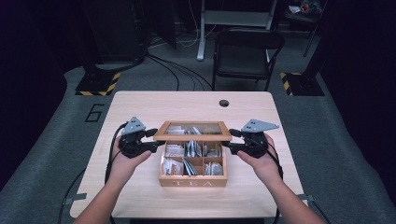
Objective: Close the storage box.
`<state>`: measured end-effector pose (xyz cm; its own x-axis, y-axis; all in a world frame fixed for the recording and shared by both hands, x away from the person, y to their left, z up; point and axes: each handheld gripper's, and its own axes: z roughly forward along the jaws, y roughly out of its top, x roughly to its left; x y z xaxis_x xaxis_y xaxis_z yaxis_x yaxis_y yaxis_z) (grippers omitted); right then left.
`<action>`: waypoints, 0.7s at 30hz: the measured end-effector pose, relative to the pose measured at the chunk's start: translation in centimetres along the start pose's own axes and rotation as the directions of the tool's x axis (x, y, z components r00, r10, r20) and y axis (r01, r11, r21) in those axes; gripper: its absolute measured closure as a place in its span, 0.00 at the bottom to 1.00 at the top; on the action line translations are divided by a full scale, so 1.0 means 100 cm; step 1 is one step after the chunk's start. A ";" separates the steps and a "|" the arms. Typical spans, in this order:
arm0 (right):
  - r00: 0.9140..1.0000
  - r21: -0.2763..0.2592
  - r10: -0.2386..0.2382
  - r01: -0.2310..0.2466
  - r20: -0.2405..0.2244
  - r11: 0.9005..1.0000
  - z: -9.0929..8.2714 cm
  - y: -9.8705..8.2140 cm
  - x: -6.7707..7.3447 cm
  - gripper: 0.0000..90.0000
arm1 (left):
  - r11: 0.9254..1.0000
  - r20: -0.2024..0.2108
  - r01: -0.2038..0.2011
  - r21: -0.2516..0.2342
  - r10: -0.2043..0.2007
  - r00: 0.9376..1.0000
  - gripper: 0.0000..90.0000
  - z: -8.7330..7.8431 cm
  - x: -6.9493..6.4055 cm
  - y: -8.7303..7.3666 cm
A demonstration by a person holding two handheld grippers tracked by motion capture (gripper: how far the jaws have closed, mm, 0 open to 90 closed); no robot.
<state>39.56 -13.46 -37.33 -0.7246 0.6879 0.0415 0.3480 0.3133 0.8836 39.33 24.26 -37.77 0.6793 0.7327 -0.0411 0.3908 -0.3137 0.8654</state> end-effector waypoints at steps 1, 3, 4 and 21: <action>1.000 0.000 -0.005 0.005 -0.001 1.000 0.000 -0.002 0.000 0.51 | 1.000 -0.001 0.001 0.006 -0.001 1.000 0.52 0.000 -0.001 -0.002; 1.000 -0.002 -0.004 0.004 -0.001 1.000 0.000 -0.006 0.002 0.51 | 1.000 -0.009 0.002 0.017 -0.001 1.000 0.52 -0.001 -0.004 -0.005; 1.000 -0.001 -0.002 0.002 0.001 1.000 0.000 -0.008 0.003 0.51 | 1.000 -0.013 0.001 0.022 -0.001 1.000 0.52 -0.001 -0.005 -0.007; 1.000 0.006 0.004 -0.004 0.004 1.000 0.002 -0.043 0.016 0.50 | 0.998 0.015 0.028 0.056 -0.029 0.999 0.52 -0.003 -0.018 -0.037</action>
<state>37.08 -13.55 -41.14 -0.7209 0.6917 0.0428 0.3544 0.3148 0.8805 36.44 24.28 -40.70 0.6766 0.7326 -0.0737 0.4441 -0.3262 0.8345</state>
